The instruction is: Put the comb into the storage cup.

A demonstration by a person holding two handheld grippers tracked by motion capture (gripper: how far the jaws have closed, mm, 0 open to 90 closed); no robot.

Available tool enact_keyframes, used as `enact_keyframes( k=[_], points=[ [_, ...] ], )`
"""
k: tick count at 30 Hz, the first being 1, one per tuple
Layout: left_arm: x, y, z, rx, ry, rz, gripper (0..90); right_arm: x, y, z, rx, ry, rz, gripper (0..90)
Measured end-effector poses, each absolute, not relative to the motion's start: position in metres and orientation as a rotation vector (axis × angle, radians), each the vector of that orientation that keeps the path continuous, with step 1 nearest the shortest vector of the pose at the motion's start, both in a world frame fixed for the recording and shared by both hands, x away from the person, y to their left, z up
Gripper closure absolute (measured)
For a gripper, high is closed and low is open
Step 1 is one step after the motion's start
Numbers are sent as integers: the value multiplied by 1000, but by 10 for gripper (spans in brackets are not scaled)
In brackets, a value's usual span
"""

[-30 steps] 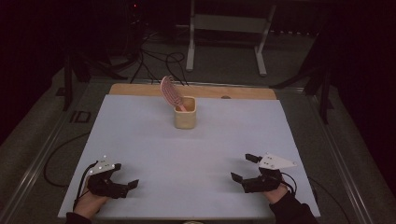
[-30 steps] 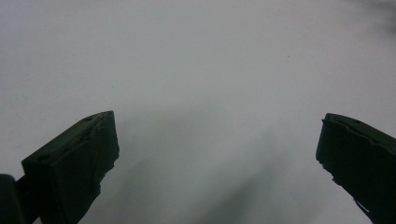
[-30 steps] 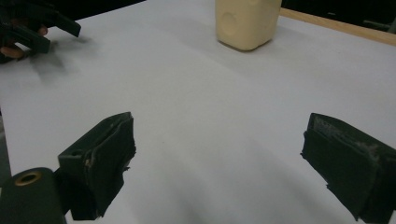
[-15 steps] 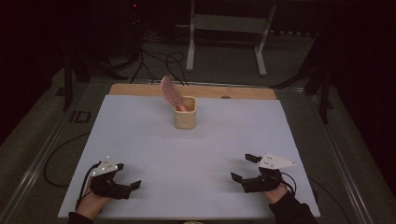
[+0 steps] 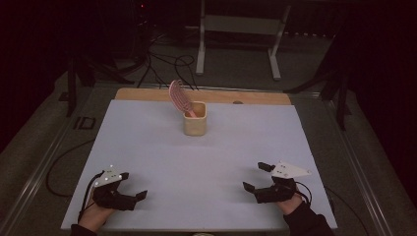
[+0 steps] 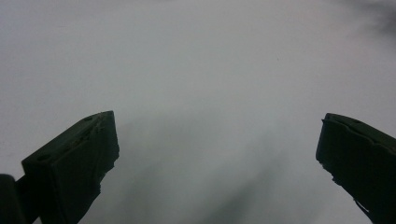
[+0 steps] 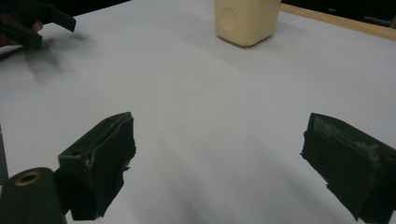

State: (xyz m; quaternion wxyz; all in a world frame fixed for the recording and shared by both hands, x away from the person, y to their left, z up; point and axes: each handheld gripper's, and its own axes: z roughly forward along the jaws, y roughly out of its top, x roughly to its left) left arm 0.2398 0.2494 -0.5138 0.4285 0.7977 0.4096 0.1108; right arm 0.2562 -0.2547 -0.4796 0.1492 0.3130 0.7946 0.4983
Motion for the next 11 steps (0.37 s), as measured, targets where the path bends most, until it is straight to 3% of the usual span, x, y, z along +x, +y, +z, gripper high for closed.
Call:
enact_keyframes(
  k=[11],
  points=[
    [239,248,-513,1998,1015,283,2,257,-254,-482,882,2287,1380,89]
  ],
)
